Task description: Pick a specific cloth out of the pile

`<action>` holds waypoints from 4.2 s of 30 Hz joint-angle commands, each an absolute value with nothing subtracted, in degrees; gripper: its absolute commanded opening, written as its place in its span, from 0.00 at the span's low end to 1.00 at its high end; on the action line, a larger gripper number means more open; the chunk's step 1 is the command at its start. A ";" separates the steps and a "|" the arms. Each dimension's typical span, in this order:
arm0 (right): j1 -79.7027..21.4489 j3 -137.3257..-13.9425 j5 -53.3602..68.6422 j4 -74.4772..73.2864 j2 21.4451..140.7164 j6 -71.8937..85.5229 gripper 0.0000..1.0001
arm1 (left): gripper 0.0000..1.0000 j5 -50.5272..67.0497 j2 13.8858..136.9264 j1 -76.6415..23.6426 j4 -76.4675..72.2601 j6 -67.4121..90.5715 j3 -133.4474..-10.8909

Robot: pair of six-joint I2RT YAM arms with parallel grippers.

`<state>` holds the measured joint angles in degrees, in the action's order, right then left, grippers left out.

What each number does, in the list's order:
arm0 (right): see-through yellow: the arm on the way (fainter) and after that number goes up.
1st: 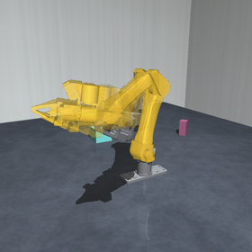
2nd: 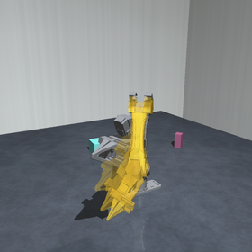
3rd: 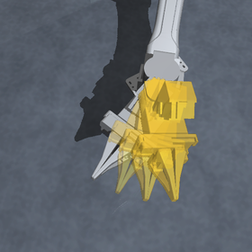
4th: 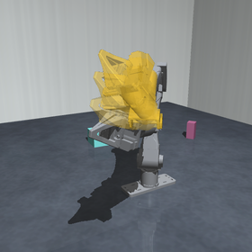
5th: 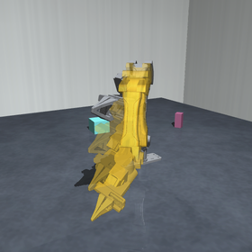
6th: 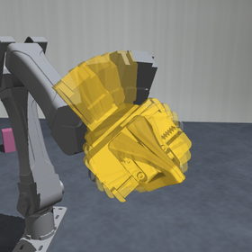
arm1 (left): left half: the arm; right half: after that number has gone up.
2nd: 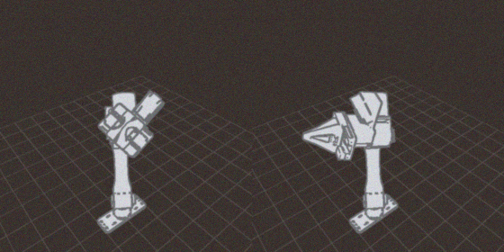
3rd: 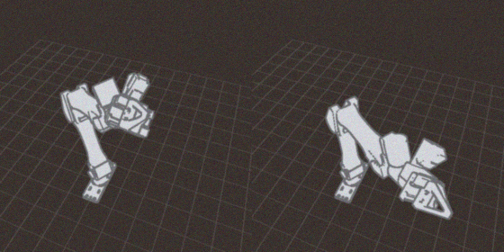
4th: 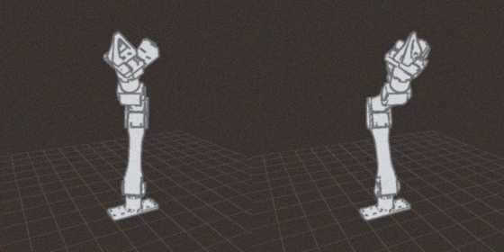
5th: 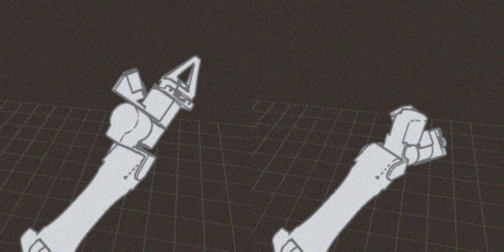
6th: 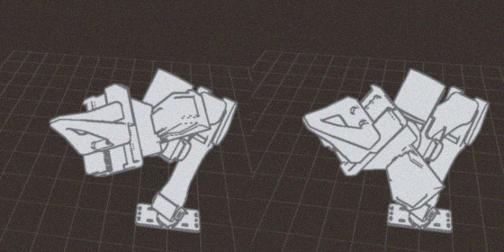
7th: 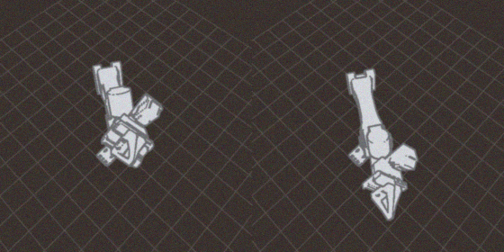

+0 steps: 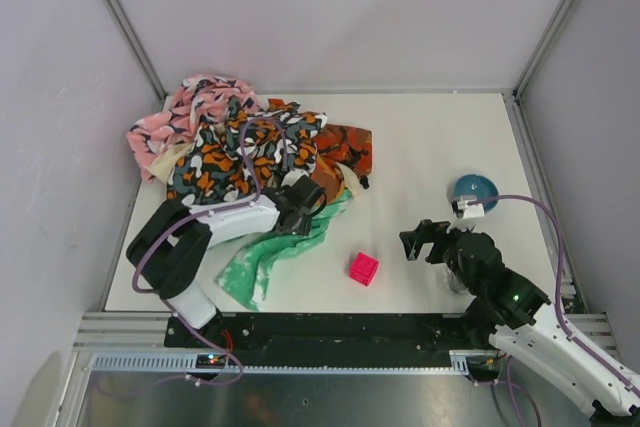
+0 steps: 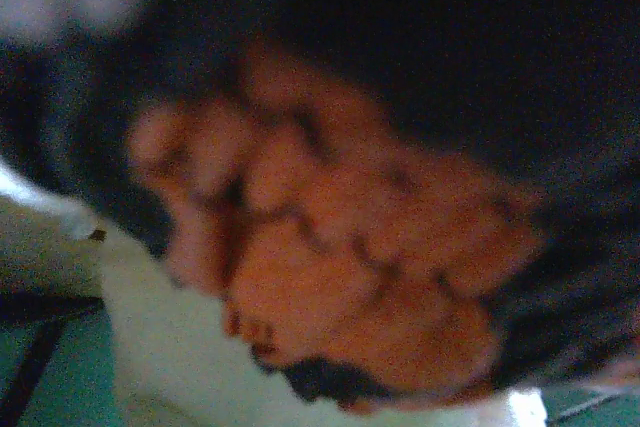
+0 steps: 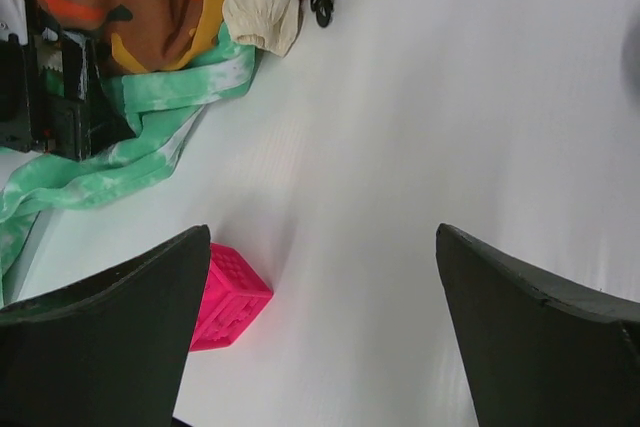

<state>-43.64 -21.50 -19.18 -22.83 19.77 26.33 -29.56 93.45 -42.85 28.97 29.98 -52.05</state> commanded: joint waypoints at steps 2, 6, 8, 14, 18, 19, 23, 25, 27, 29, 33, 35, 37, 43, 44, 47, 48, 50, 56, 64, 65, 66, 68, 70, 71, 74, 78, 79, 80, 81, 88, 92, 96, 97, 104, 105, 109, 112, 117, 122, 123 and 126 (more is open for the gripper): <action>-43.42 -23.20 -19.96 -21.17 19.72 25.13 0.99 | 0.67 -34.50 99.52 -37.70 27.74 30.34 -55.00; -43.40 -23.20 -20.51 -21.21 19.29 25.02 0.99 | 0.07 -38.36 100.87 -33.90 27.97 28.80 -59.24; -43.41 -23.20 -20.90 -21.12 19.08 24.86 0.99 | 0.02 -41.27 98.94 -32.14 28.24 27.70 -62.14; -43.27 -23.20 -19.22 -19.15 20.32 23.92 0.99 | 0.01 -51.16 91.04 -25.81 28.15 21.43 -77.80; -43.30 -23.20 -17.68 -15.23 24.44 22.20 0.99 | 0.01 -54.28 93.24 -17.61 28.15 19.22 -89.44; -43.27 -23.20 -17.54 -14.34 25.89 21.73 0.99 | 0.01 -53.95 94.39 -15.53 28.18 18.93 -91.79; -43.20 -23.20 -16.79 -10.43 30.79 20.55 0.99 | 0.01 -56.01 99.22 -10.37 28.24 17.66 -98.51; -43.10 -23.20 -16.30 -8.32 33.27 20.32 0.99 | 0.01 -56.45 101.31 -8.86 28.31 17.00 -101.20; -43.10 -23.20 -14.89 -5.24 36.07 19.96 0.99 | 0.01 -56.39 102.08 -8.37 28.37 17.46 -102.03; -43.07 -23.20 -12.29 -0.28 39.89 19.56 0.99 | 0.01 -56.04 102.29 -7.96 28.38 18.45 -101.97; -43.12 -23.79 -3.79 16.86 51.42 19.90 0.99 | 0.01 -52.70 102.28 -6.94 28.48 20.51 -100.53; -43.06 -25.90 0.92 23.88 58.86 21.59 0.99 | 0.01 -51.23 102.19 -6.57 28.52 21.39 -99.49; -43.22 -29.96 4.34 28.25 67.10 24.64 0.99 | 0.01 -50.25 102.10 -6.10 28.51 22.20 -98.70; -46.27 -49.04 11.19 41.04 96.82 38.85 0.99 | 0.01 -46.51 102.05 -5.36 28.52 23.38 -98.35; -46.91 -52.34 11.09 42.67 101.32 41.05 0.99 | 0.01 -45.97 102.05 -5.32 28.59 23.47 -98.39; -48.20 -64.36 8.89 43.96 114.72 46.53 0.99 | 0.01 -44.68 101.82 -5.21 28.61 23.49 -98.11; -48.45 -67.34 7.61 43.60 117.78 48.80 0.99 | 0.01 -44.67 101.76 -5.20 28.59 23.61 -97.88; -49.11 -73.70 3.97 42.32 123.25 52.01 0.99 | 0.01 -44.76 101.46 -5.19 28.59 23.94 -97.46; -51.62 -98.04 -2.58 23.15 137.54 57.45 0.99 | 0.01 -43.02 101.56 -5.12 28.57 25.32 -96.99; -50.88 -117.41 1.84 5.30 149.86 61.16 0.99 | 0.01 -41.63 101.75 -4.95 28.61 26.20 -96.37; -50.71 -117.59 2.46 5.81 150.25 61.08 0.98 | 0.01 -41.51 101.68 -4.93 28.59 26.28 -96.26; -50.62 -118.52 2.68 5.68 150.80 60.64 0.96 | 0.01 -41.32 101.55 -4.97 28.62 26.37 -96.08; -50.78 -120.93 2.80 5.20 152.02 58.42 0.85 | 0.01 -40.76 101.11 -4.96 28.60 26.37 -95.78; -50.80 -123.20 3.38 5.69 153.32 56.57 0.72 | 0.01 -40.29 100.64 -4.95 28.64 26.54 -95.51; -50.75 -124.44 3.58 5.35 153.92 56.06 0.68 | 0.01 -40.10 100.38 -4.94 28.65 26.63 -95.35; -50.72 -124.96 4.85 7.24 154.44 53.70 0.32 | 0.01 -39.40 99.10 -4.92 28.63 27.08 -94.47; -51.87 -117.29 9.84 12.50 148.11 45.53 0.02 | 0.01 -37.28 98.48 -4.94 28.57 27.87 -93.03; -52.35 -112.39 9.84 13.37 143.84 43.33 0.01 | 0.01 -36.35 98.55 -4.93 28.57 28.13 -92.66; -52.76 -107.96 9.05 14.51 140.12 40.96 0.00 | 0.01 -35.40 98.67 -4.93 28.61 28.39 -92.25; -53.06 -101.09 8.39 17.23 134.62 39.42 0.00 | 0.01 -34.58 98.73 -4.92 28.63 28.79 -91.70; -52.86 -77.47 5.17 15.38 104.46 32.07 0.00 | 0.01 -25.73 99.03 -5.05 28.44 33.69 -86.83; -54.17 -76.96 1.44 5.19 91.47 24.53 0.00 | 0.01 -22.87 101.34 -5.87 28.41 35.31 -85.72; -54.02 -76.95 -3.41 2.90 79.30 17.93 0.00 | 0.01 -23.45 103.72 -8.06 28.49 35.97 -84.09; -53.64 -76.97 -4.92 2.90 76.78 15.82 0.00 | 0.01 -23.63 104.29 -8.47 28.53 35.87 -83.75; -41.97 -81.83 -11.47 -1.93 64.42 8.36 0.00 | 0.52 -25.08 101.56 -10.73 29.77 33.32 -81.36; -39.49 -82.97 -11.58 -2.72 63.67 8.00 0.00 | 0.65 -26.12 99.78 -11.30 30.13 32.70 -81.24; -28.92 -87.91 -9.99 -6.32 64.22 6.59 0.00 | 0.97 -27.00 92.66 -12.84 31.97 31.72 -81.02; -19.13 -92.21 -4.38 -9.88 67.18 8.17 0.00 | 0.99 -25.90 86.77 -13.58 33.44 31.61 -80.21; -5.38 -92.69 6.15 -9.55 71.18 12.77 0.00 | 1.00 -23.77 76.17 -15.77 34.89 32.08 -75.79; 2.96 -86.53 8.94 -7.69 74.88 15.11 0.00 | 1.00 -20.68 66.31 -18.54 34.98 34.04 -68.63; 4.47 -84.88 10.58 -6.96 75.67 15.64 0.00 | 1.00 -20.05 64.79 -18.89 34.98 34.34 -67.32; 7.93 -80.23 14.48 -6.10 79.86 17.23 0.00 | 1.00 -17.46 61.42 -19.50 34.98 34.47 -63.67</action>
<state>4.27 -84.14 7.25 -10.59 76.07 14.22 -21.58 64.29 -18.63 34.06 33.23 -67.72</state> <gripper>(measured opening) 0.091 0.994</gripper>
